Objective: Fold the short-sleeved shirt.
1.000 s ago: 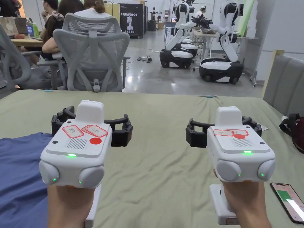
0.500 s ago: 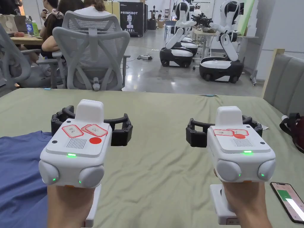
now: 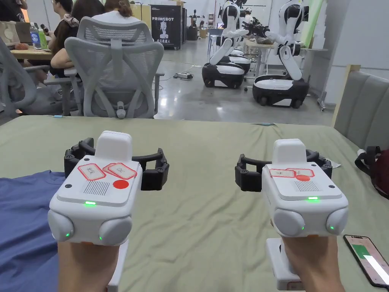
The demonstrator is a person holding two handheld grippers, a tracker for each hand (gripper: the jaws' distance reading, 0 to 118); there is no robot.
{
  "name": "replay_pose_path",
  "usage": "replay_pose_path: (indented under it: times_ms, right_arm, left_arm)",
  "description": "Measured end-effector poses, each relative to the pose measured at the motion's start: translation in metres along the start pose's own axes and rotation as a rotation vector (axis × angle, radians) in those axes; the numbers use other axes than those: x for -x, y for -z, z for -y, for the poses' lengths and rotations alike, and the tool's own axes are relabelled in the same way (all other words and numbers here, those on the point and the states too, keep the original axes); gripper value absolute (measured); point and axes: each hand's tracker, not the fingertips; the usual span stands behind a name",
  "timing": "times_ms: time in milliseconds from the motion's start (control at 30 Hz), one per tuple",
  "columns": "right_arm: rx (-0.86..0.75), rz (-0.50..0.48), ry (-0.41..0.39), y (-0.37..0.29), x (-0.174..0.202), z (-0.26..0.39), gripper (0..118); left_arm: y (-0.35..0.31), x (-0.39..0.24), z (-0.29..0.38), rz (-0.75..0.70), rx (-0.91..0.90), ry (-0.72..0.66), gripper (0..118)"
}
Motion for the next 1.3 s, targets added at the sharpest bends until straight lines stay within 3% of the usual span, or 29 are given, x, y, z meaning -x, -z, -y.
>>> replay_pose_path:
  times_ms: [300, 333, 367, 400, 433, 500, 567, 633, 767, 867, 1133, 1233, 1300]
  right_arm:
    - [0.012, -0.011, 0.036, 0.001, -0.005, -0.002, 116]
    - [0.017, -0.01, 0.043, 0.001, -0.006, -0.002, 98]
    - [0.021, -0.013, 0.052, 0.0, -0.008, -0.002, 70]
    - [0.023, -0.019, 0.059, 0.0, -0.01, -0.003, 29]
    - [0.026, -0.011, 0.055, 0.001, -0.011, -0.002, 0]
    - [0.01, 0.038, 0.053, -0.002, -0.017, -0.002, 0]
    - [0.013, -0.013, 0.083, -0.004, -0.024, -0.003, 0]
    - [0.013, 0.013, 0.063, -0.004, -0.024, -0.006, 0]
    - [0.014, -0.037, 0.053, 0.001, 0.0, -0.011, 0]
    - [0.004, -0.133, 0.041, 0.007, 0.045, -0.015, 0]
    - [-0.008, -0.504, -0.008, 0.004, 0.198, -0.027, 0]
    - [0.002, -0.598, -0.02, -0.001, 0.236, -0.026, 0]
    - [-0.003, -0.611, -0.018, -0.004, 0.247, -0.024, 0]
  left_arm:
    - [0.0, 0.0, -0.001, 0.008, -0.009, -0.01, 116]
    - [0.0, 0.0, 0.0, 0.01, -0.008, -0.009, 101]
    - [0.0, 0.0, 0.0, 0.019, -0.007, -0.011, 73]
    - [0.0, 0.001, -0.001, 0.027, -0.009, -0.016, 31]
    - [0.001, 0.0, -0.001, 0.025, -0.007, -0.017, 0]
    - [0.008, -0.003, 0.001, -0.025, 0.0, 0.001, 0]
    - [0.012, -0.003, 0.003, 0.012, 0.0, -0.006, 0]
    - [0.014, -0.002, 0.005, 0.016, 0.003, -0.008, 0]
    - [0.007, 0.018, 0.007, -0.029, 0.005, -0.014, 0]
    - [-0.007, 0.054, 0.012, -0.125, 0.017, -0.016, 0]
    - [-0.083, 0.175, 0.034, -0.467, 0.101, -0.004, 0]
    - [-0.105, 0.201, 0.045, -0.557, 0.127, -0.012, 0]
    - [-0.11, 0.21, 0.05, -0.568, 0.14, -0.019, 0]
